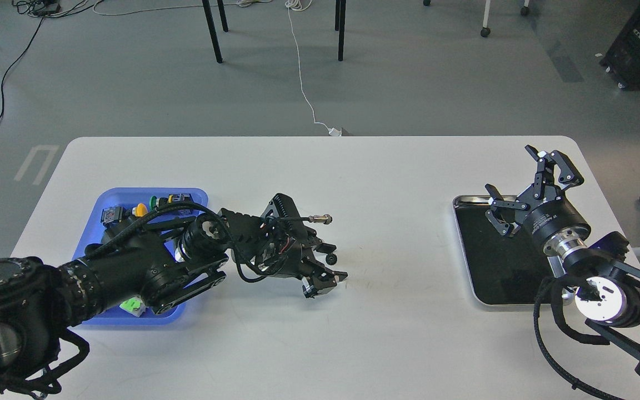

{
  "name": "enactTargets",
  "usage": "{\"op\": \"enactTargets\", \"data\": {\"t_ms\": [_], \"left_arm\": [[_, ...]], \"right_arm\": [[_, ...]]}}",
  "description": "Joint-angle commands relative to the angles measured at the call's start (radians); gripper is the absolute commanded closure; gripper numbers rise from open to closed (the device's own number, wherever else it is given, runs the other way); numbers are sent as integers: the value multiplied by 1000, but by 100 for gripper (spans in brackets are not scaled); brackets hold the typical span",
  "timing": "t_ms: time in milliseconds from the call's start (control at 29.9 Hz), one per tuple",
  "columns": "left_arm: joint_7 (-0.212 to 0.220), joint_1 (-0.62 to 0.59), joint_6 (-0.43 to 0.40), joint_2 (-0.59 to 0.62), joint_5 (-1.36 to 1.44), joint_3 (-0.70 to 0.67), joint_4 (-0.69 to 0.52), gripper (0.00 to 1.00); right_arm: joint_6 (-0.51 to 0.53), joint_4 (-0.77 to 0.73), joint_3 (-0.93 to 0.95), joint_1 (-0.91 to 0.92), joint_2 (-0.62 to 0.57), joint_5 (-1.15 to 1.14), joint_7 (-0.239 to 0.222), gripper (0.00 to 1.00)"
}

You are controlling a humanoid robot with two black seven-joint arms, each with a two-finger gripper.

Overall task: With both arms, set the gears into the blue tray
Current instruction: 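Reach the left gripper to the table center and grasp the second gear, then carry the gear with the left gripper into the blue tray and release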

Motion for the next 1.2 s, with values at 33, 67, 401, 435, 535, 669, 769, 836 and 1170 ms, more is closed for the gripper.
{"op": "enactTargets", "data": {"t_ms": [33, 67, 401, 435, 535, 669, 769, 836, 1170], "left_arm": [[0, 3, 2, -2, 0, 1, 19, 54], [0, 3, 2, 0, 0, -1, 19, 54], [0, 3, 8, 9, 0, -1, 19, 84], [0, 2, 11, 9, 0, -2, 19, 85], [0, -2, 18, 9, 0, -5, 13, 88], [0, -20, 18, 35, 0, -18, -58, 87], [0, -57, 17, 153, 0, -18, -180, 87], [0, -60, 15, 231, 0, -24, -242, 87], [0, 26, 24, 605, 0, -77, -282, 86]], "right_arm": [[0, 0, -1, -1, 1, 0, 0, 2], [0, 0, -1, -1, 1, 0, 0, 2], [0, 2, 0, -1, 0, 0, 0, 2], [0, 2, 0, -1, 1, 0, 0, 2], [0, 2, 0, -1, 3, 0, 0, 2], [0, 2, 2, -1, 0, 0, 0, 2], [0, 2, 2, -1, 0, 0, 0, 2], [0, 2, 2, -1, 1, 0, 0, 2], [0, 0, 0, -1, 7, -2, 0, 2]]}}
